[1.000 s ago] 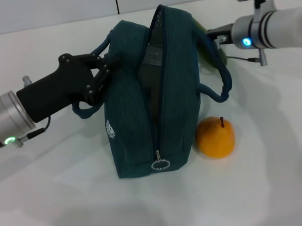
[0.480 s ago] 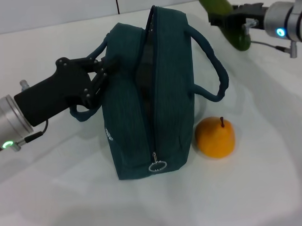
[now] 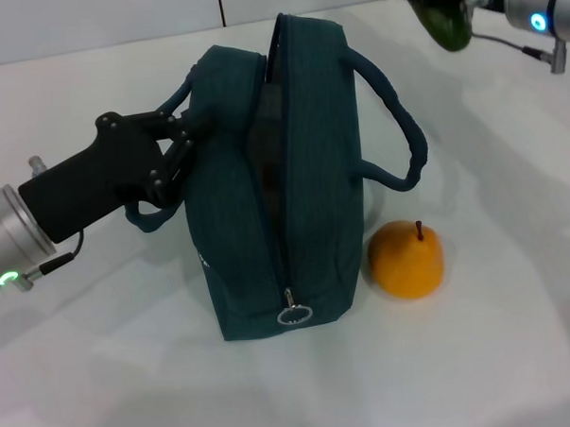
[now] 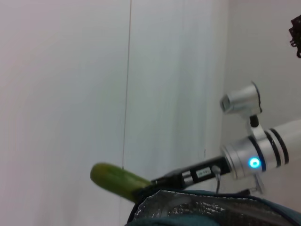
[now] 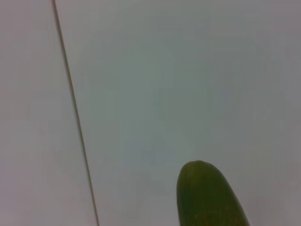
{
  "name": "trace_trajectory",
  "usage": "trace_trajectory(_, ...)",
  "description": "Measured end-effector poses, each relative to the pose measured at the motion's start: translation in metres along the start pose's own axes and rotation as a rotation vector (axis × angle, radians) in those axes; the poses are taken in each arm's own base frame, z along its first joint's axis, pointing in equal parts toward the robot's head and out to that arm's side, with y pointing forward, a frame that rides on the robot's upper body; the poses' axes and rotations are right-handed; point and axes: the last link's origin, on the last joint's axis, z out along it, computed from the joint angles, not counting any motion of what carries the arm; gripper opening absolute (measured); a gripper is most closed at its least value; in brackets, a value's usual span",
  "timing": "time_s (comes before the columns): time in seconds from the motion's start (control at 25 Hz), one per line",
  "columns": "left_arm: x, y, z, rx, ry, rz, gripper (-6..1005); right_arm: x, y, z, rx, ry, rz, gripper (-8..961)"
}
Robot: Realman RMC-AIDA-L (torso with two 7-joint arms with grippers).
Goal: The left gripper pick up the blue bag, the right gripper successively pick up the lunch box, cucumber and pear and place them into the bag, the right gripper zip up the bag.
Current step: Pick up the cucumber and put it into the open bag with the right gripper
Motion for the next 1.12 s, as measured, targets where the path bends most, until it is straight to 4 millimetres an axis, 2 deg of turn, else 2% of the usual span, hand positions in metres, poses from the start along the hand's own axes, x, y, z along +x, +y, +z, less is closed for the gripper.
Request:
trace_trajectory(0.2, 0.000, 0.000, 0.000, 0.002, 0.001, 0.000, 46, -0.013, 0.006, -0.004, -0.020, -0.041, -0.012, 655)
trace_trajectory(0.64, 0.003, -0.002, 0.001, 0.006, 0.009, 0.016, 46, -0.027, 0.027, -0.001, -0.057, -0.086, -0.057, 660)
trace_trajectory(0.8, 0.003, -0.002, 0.001, 0.007, 0.009, 0.015, 46, -0.042, 0.036, -0.007, -0.082, -0.132, -0.074, 662)
trace_trajectory(1.12, 0.005, 0.000, -0.002, -0.008, 0.026, 0.016, 46, -0.058, 0.057, -0.015, -0.162, -0.178, -0.059, 666)
